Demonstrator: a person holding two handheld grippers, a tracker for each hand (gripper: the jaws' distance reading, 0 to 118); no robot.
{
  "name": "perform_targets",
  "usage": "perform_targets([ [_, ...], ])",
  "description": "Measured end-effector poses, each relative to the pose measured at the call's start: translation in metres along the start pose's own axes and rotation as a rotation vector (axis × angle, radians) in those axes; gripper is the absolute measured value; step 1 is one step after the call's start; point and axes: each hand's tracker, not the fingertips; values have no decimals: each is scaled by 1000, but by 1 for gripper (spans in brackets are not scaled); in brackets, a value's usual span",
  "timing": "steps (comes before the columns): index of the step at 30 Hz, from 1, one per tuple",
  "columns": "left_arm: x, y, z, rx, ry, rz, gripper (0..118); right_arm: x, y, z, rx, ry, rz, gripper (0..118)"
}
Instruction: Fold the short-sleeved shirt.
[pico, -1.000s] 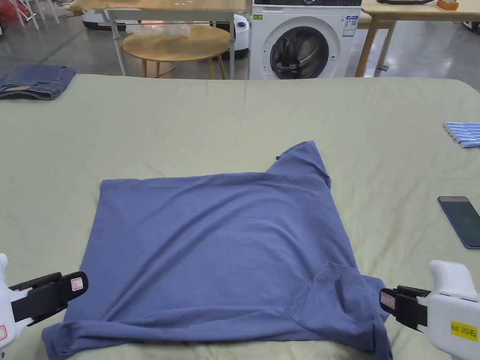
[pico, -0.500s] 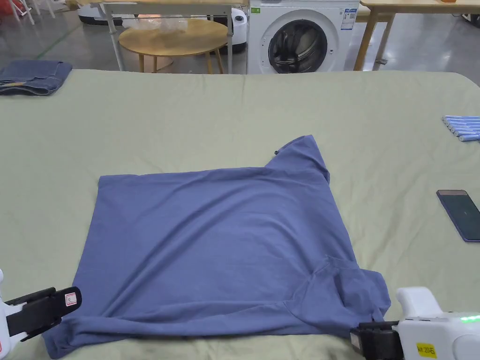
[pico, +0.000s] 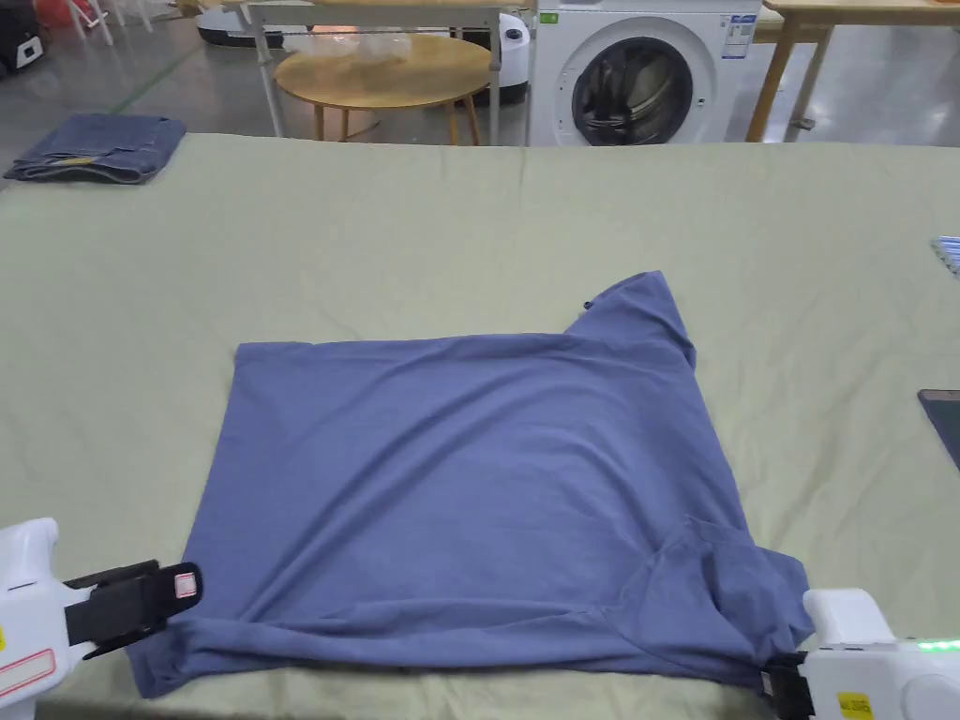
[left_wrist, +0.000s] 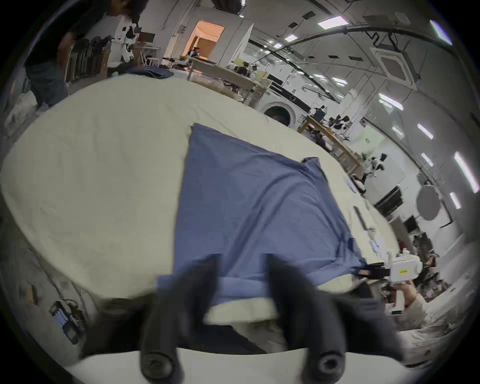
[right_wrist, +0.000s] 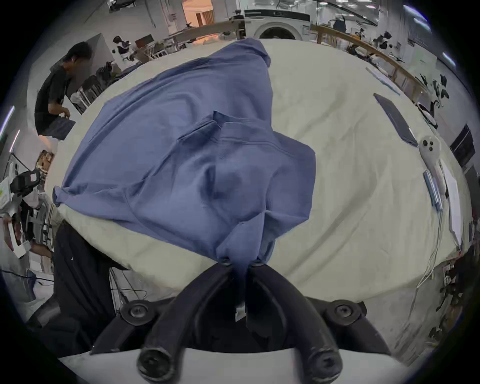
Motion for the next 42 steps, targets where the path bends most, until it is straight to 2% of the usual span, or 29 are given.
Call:
perform_targets([
  [1,0,2,0,26,57,-27,117,0,0,0,-1,0,0,3],
  [5,-10,9,-11,-68,247,-120,118,7,4,-7,-7,10,-5,3],
  [10,-22,-7,-36,-218,320,-145,116,6,3,-6,-3,9,-15,3],
  [11,-24,-10,-39,-235,310,-124,109,3,5,-2,-2,6,-22,3],
  [12,-32,-17,-44,-233,309,-113,96,3,5,-2,-1,8,-24,3],
  [13,-33,-21,-48,-246,307,-103,71,3,5,-2,0,8,-28,3],
  [14,-33,-24,-51,-256,309,-108,57,3,4,-1,1,10,-32,3],
  [18,-23,-24,-61,-256,344,-139,50,4,3,-3,-2,8,-39,3],
  [19,-23,-21,-63,-258,348,-127,32,4,6,0,-2,5,-42,3],
  [20,-21,-21,-63,-261,344,-125,5,3,6,1,-2,4,-40,3],
  [21,-21,-18,-62,-257,296,-113,0,3,6,2,0,1,-39,3],
  [26,1,-16,-57,-271,315,-148,0,3,6,6,8,-3,-50,3],
  [32,0,18,-33,-221,225,-96,0,2,24,34,44,16,-62,3],
  [37,2,65,-38,-165,217,-107,0,-6,79,62,90,13,1,3],
  [40,1,92,-58,-144,215,-94,0,-3,115,46,105,-17,46,3],
  [42,-7,108,-77,-132,212,-60,0,0,142,29,88,-15,35,3],
])
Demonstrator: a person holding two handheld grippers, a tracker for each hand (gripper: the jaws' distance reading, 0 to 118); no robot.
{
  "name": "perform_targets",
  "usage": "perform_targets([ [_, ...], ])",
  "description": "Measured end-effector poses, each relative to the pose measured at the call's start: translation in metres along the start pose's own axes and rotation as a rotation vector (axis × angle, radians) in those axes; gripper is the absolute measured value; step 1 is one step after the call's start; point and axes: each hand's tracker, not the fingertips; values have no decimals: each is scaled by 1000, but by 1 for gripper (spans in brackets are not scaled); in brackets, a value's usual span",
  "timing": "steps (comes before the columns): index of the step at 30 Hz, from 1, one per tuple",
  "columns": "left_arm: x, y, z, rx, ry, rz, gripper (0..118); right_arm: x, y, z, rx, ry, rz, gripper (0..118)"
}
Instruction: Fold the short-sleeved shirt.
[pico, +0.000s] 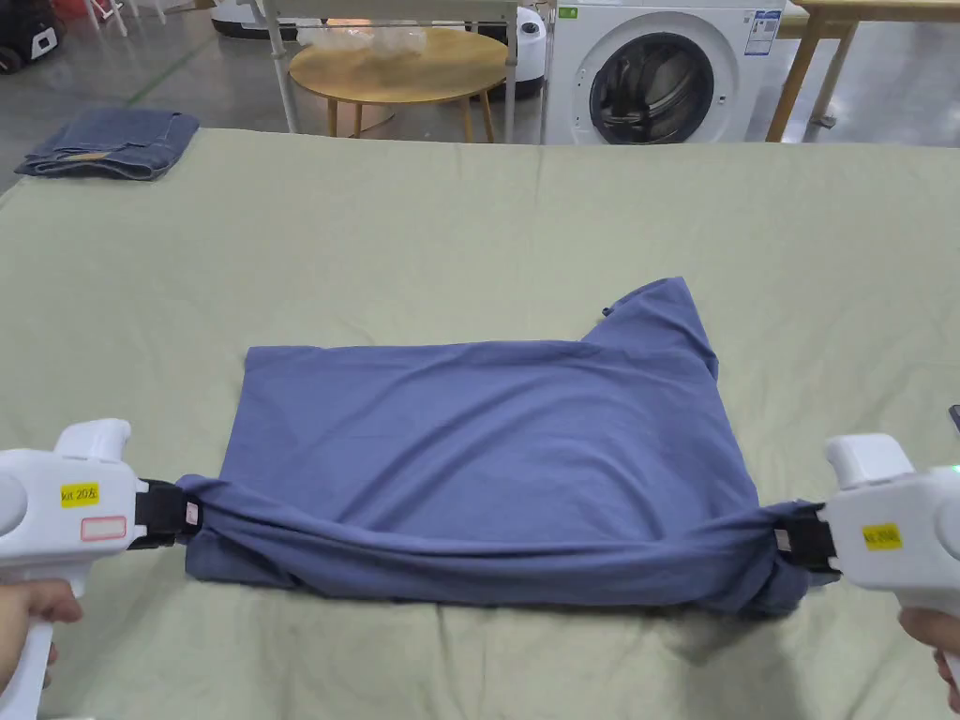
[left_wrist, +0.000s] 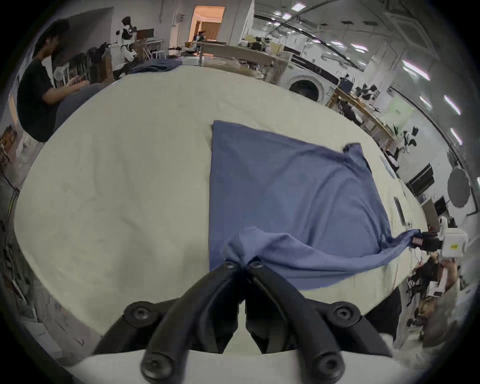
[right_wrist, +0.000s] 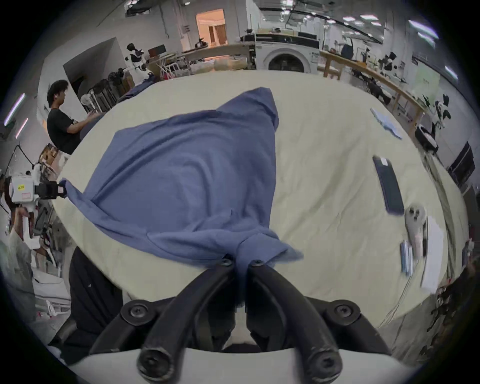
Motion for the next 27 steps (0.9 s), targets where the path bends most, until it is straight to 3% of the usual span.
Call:
perform_targets([
  [4,9,21,-42,-18,62,22,0,4,39,-55,-64,-26,21,3],
  [9,-23,32,-98,-53,50,98,0,12,56,-100,-116,-47,-28,4],
  [11,-16,27,-95,-52,46,113,0,14,57,-105,-112,-45,-27,10],
  [12,-18,27,-94,-45,44,120,3,15,57,-105,-108,-49,-29,20],
  [13,-19,27,-91,-33,35,122,27,15,57,-96,-80,-57,-37,50],
  [15,-23,34,-83,-31,43,109,98,20,59,-79,-11,-43,-74,99],
  [16,-20,34,-76,-28,37,93,113,22,57,-62,33,-34,-96,106],
  [20,10,27,-16,155,50,-67,108,24,43,-3,218,12,-202,102],
  [22,24,22,18,230,-54,-99,94,28,34,5,195,43,-182,88],
  [23,28,19,28,252,-96,-103,85,27,30,9,194,45,-173,75],
  [24,33,18,35,271,-126,-96,43,23,26,11,206,42,-163,17],
  [25,37,18,36,265,-140,-82,0,22,27,19,248,6,-159,0],
  [27,31,19,37,265,-113,-91,0,30,34,21,159,21,-104,0],
])
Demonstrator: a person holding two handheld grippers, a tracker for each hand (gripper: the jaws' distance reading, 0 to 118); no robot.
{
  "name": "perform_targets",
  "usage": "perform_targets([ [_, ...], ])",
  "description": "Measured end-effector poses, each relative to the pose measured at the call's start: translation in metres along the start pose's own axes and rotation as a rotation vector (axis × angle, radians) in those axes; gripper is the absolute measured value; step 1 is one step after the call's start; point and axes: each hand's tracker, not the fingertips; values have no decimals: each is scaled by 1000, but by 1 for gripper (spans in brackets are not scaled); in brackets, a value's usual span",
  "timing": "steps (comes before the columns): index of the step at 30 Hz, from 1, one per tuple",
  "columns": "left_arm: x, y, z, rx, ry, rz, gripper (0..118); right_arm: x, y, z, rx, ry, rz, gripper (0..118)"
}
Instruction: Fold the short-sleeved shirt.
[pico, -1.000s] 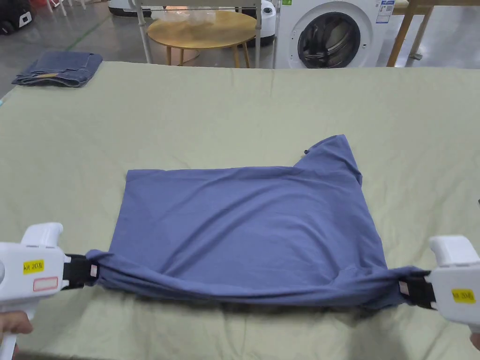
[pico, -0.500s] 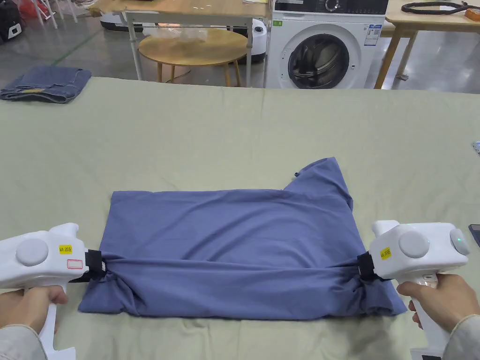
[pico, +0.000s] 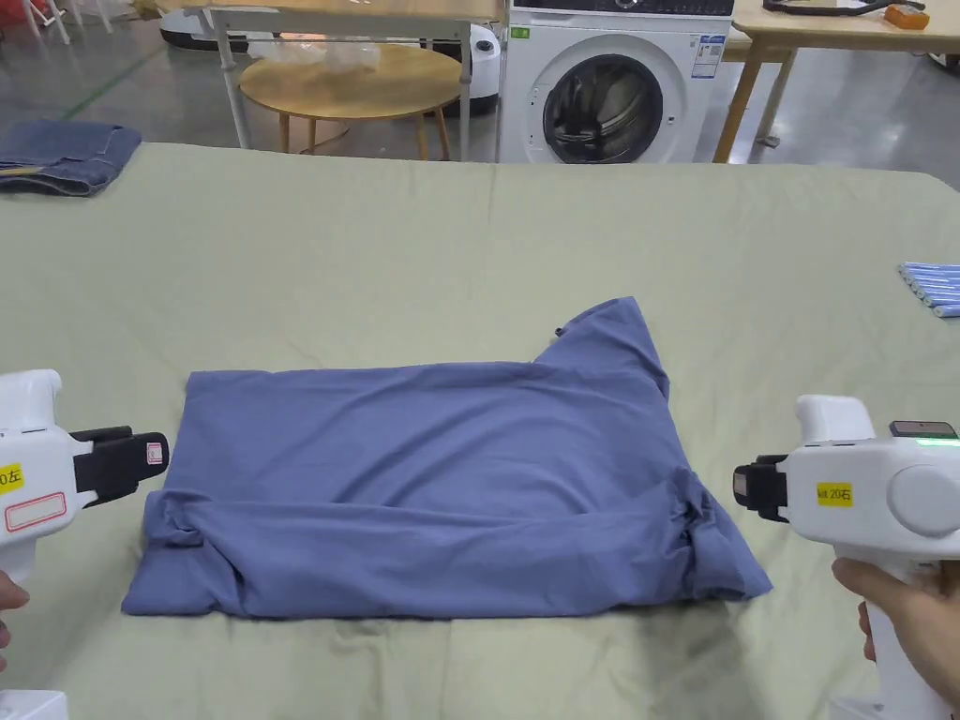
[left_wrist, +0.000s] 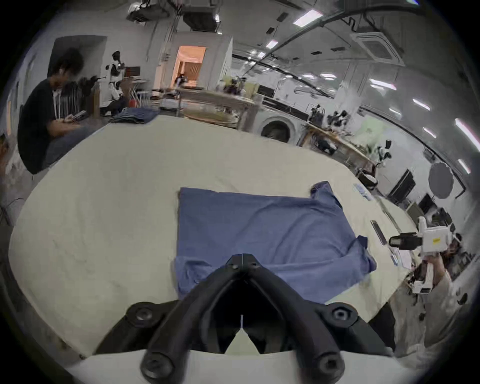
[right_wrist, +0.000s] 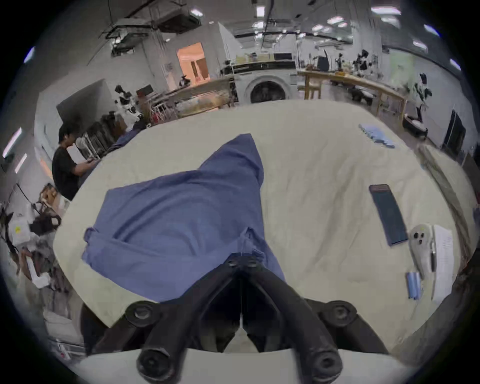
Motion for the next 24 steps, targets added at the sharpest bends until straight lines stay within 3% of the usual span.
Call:
perform_targets([
  [2,4,2,1,-18,-11,-16,0,-6,-24,-14,1,30,-52,0],
  [7,10,-10,0,-40,0,-14,0,-1,-27,-22,-21,-9,-58,0],
  [8,10,-10,0,-45,0,-11,0,1,-27,-25,-36,-4,-63,6],
  [9,10,-10,0,-50,-1,-7,0,3,-27,-29,-43,-1,-59,30],
  [10,7,-13,-2,-53,-3,-2,0,0,-24,-23,-41,-4,-53,85],
  [11,5,-15,-4,-58,-5,2,0,2,-25,-31,-65,-2,-61,118],
  [12,4,-16,-5,-63,-4,5,0,5,-28,-42,-122,7,-65,118],
  [13,4,-16,-6,-66,-3,3,0,7,-33,-42,-87,-48,-112,118],
  [17,5,-21,-8,-85,-6,8,0,3,-68,-58,-217,-31,-121,118],
  [18,4,-22,-8,-88,-7,11,0,13,-46,-86,-227,-31,-130,118],
  [19,3,-24,-10,-91,-4,12,0,14,-49,-90,-232,-35,-137,109],
  [20,3,-24,-11,-97,-2,12,0,15,-50,-91,-240,-40,-143,84],
  [21,2,-24,-10,-99,0,12,0,15,-53,-92,-258,-24,-163,46],
  [22,1,-25,-10,-101,2,14,0,30,-49,-113,-295,14,-150,20],
  [24,10,-30,-4,-108,0,20,0,30,-56,-124,-311,66,-178,18],
])
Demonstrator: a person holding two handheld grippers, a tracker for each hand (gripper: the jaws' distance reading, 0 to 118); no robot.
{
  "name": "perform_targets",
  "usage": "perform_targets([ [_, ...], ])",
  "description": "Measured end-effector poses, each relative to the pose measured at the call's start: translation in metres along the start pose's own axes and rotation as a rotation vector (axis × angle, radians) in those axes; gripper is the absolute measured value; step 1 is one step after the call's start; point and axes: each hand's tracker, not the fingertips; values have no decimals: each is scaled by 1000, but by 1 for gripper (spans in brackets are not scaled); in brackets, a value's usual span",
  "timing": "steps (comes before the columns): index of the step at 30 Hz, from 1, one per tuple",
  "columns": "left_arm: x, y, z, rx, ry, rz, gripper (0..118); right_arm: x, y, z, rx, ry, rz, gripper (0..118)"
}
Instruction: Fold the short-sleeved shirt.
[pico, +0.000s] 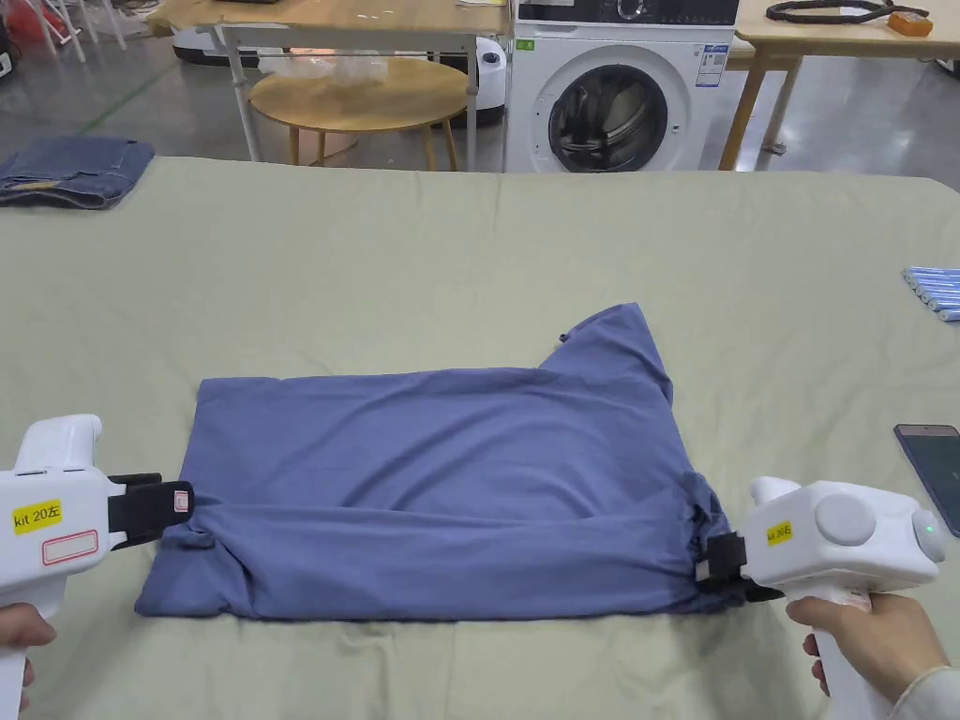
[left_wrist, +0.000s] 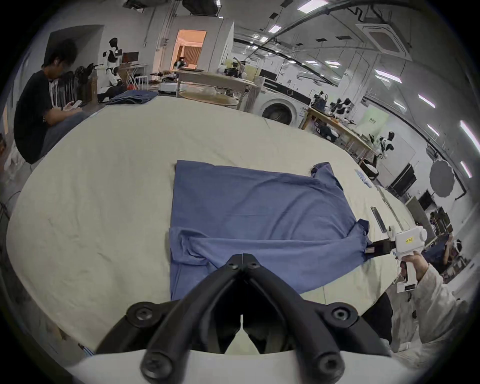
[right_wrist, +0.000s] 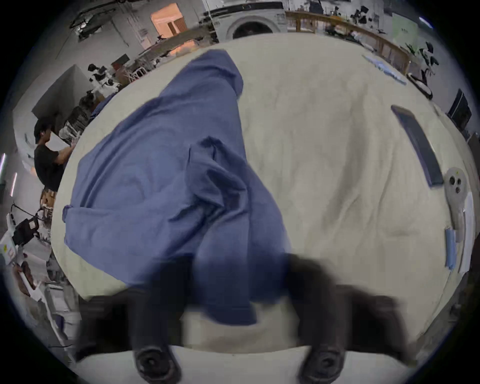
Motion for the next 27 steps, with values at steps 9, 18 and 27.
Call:
perform_targets([
  [9,-14,10,-16,-46,98,97,92,-12,2,13,9,-40,13,14],
  [18,-36,-13,-87,-332,299,68,92,-21,-4,15,20,-75,31,14],
  [27,-10,-25,-97,-353,353,-144,0,-28,-7,17,19,-97,55,14],
])
